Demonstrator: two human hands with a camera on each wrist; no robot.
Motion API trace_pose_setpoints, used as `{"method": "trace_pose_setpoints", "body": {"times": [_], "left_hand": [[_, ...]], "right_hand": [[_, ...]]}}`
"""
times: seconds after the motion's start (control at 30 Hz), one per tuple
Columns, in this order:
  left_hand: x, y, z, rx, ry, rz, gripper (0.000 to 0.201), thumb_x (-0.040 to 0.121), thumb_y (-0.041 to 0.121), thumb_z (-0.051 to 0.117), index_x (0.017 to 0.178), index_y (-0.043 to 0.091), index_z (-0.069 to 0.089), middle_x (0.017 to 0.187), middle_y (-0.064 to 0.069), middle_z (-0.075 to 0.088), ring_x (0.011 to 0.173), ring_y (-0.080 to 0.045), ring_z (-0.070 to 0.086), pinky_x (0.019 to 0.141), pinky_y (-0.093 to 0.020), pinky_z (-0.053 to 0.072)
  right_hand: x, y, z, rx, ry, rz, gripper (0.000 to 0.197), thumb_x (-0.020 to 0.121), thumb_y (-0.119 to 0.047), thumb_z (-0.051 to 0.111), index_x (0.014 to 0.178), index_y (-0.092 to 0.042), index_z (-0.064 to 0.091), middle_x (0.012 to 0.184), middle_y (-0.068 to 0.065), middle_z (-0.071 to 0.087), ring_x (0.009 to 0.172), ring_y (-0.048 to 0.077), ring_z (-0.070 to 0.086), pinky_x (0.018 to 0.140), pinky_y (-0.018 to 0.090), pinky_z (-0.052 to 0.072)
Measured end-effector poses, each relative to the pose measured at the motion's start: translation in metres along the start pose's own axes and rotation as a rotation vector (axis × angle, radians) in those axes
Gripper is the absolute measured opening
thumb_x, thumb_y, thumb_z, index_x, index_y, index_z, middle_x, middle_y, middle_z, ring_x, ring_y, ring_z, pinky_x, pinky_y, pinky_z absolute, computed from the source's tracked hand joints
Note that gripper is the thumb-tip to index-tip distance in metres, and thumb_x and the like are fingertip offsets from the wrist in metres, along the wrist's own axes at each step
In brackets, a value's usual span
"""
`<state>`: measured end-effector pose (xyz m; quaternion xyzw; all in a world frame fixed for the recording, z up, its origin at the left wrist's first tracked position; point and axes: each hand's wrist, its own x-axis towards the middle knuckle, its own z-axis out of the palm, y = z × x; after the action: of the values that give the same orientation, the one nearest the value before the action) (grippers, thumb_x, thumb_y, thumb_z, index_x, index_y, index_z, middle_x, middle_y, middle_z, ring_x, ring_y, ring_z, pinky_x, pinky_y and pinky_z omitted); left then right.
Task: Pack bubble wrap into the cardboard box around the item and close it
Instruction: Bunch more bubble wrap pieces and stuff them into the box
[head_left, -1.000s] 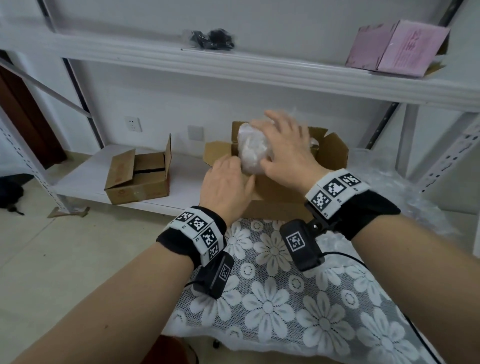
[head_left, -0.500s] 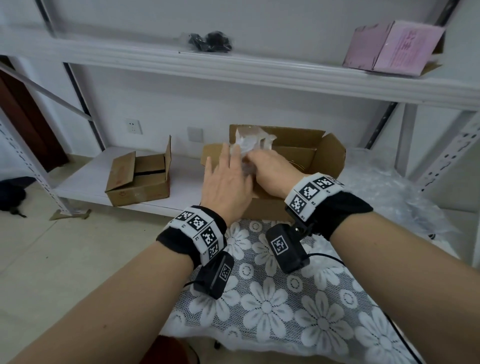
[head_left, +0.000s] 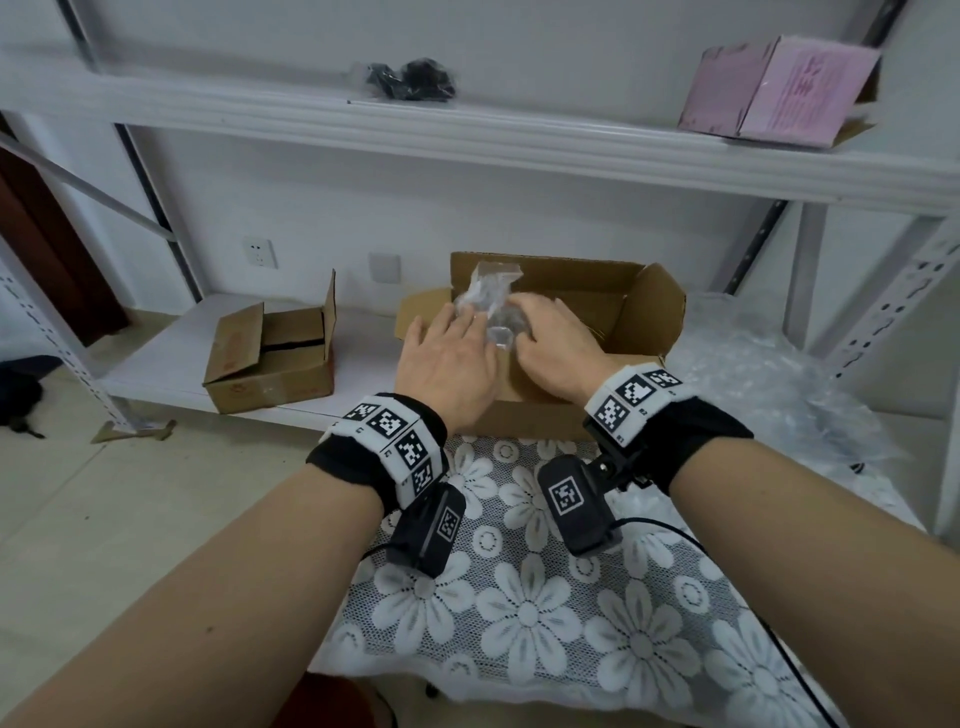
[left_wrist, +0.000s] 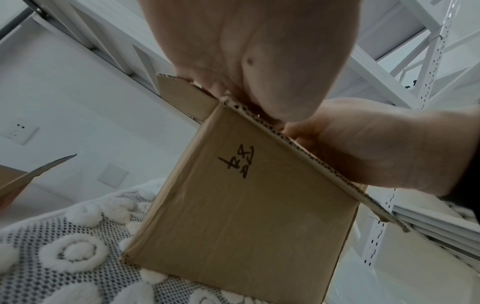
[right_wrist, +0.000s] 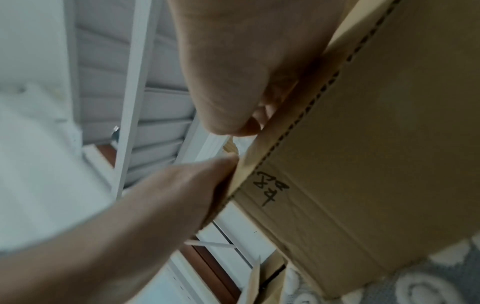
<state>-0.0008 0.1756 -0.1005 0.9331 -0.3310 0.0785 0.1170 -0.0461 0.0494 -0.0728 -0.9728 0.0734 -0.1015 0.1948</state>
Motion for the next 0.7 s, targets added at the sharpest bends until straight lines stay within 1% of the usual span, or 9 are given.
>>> {"method": "trace_pose_setpoints", "body": {"times": [0.07,0.17,0.27,0.33,0.4,0.47,0.57,0.63,0.7], "left_hand": [[0.000,0.000,0.000,0.014,-0.001,0.000,0.053,0.101,0.034,0.019,0.149,0.014,0.028,0.157,-0.002,0.027,0.147,-0.018,0.015,0.119,-0.044,0.009],[0.001,0.001,0.000,0.026,-0.018,-0.001,0.052,0.101,0.033,0.019,0.147,0.014,0.035,0.154,0.000,0.033,0.146,-0.019,0.015,0.118,-0.044,0.010],[0.001,0.003,-0.002,0.048,-0.038,-0.006,0.050,0.101,0.032,0.019,0.141,0.013,0.043,0.151,-0.001,0.039,0.146,-0.020,0.017,0.118,-0.045,0.011],[0.002,0.003,-0.002,0.049,-0.050,-0.017,0.050,0.101,0.031,0.019,0.136,0.012,0.048,0.149,-0.002,0.042,0.146,-0.021,0.017,0.118,-0.046,0.012],[0.003,0.003,-0.004,0.043,-0.067,-0.029,0.051,0.101,0.033,0.019,0.134,0.011,0.050,0.147,-0.003,0.044,0.146,-0.021,0.017,0.118,-0.046,0.012],[0.004,0.003,-0.006,0.035,-0.098,-0.037,0.053,0.101,0.036,0.017,0.135,0.011,0.049,0.148,-0.004,0.043,0.146,-0.020,0.016,0.118,-0.045,0.012],[0.002,0.006,-0.009,0.027,-0.116,-0.046,0.052,0.101,0.036,0.017,0.135,0.012,0.048,0.150,-0.004,0.040,0.146,-0.022,0.015,0.118,-0.046,0.011],[-0.002,0.010,-0.010,0.012,-0.070,-0.062,0.049,0.101,0.035,0.020,0.136,0.013,0.047,0.149,-0.005,0.041,0.145,-0.024,0.019,0.118,-0.045,0.012],[-0.008,0.015,-0.010,-0.001,0.015,-0.058,0.047,0.101,0.033,0.025,0.138,0.013,0.044,0.147,-0.007,0.044,0.141,-0.024,0.028,0.119,-0.044,0.013]], "right_hand": [[0.002,-0.001,0.004,-0.176,-0.085,-0.076,0.050,0.097,-0.018,0.034,0.147,-0.015,0.030,0.153,0.003,0.033,0.143,0.015,0.026,0.120,0.040,0.002],[0.005,0.001,0.005,-0.300,-0.177,-0.087,0.052,0.098,-0.026,0.024,0.148,-0.018,0.029,0.156,0.002,0.029,0.147,0.016,0.012,0.120,0.044,-0.003],[0.006,0.003,0.002,-0.334,-0.262,-0.060,0.052,0.099,-0.032,0.018,0.142,-0.019,0.043,0.152,0.001,0.037,0.147,0.018,0.014,0.119,0.049,-0.003],[0.007,0.004,0.001,-0.313,-0.284,-0.033,0.053,0.098,-0.033,0.017,0.128,-0.016,0.058,0.144,0.003,0.048,0.143,0.020,0.025,0.117,0.053,-0.002],[0.004,0.006,0.001,-0.257,-0.227,-0.023,0.050,0.097,-0.033,0.020,0.111,-0.015,0.065,0.131,0.004,0.059,0.131,0.021,0.044,0.116,0.055,0.001],[0.000,0.009,0.001,-0.172,-0.113,-0.023,0.043,0.098,-0.030,0.025,0.111,-0.016,0.063,0.119,0.003,0.065,0.117,0.021,0.055,0.117,0.053,0.006],[-0.015,0.015,0.000,-0.059,0.046,-0.046,0.036,0.100,-0.030,0.033,0.120,-0.016,0.059,0.111,0.003,0.068,0.110,0.022,0.058,0.115,0.047,0.020],[-0.028,0.020,-0.004,-0.006,0.117,-0.061,0.033,0.100,-0.029,0.037,0.121,-0.016,0.059,0.113,0.002,0.067,0.109,0.021,0.056,0.107,0.043,0.033],[-0.041,0.027,-0.011,0.032,0.154,-0.044,0.031,0.100,-0.026,0.039,0.123,-0.014,0.058,0.118,0.002,0.064,0.112,0.020,0.053,0.096,0.034,0.039]]}}
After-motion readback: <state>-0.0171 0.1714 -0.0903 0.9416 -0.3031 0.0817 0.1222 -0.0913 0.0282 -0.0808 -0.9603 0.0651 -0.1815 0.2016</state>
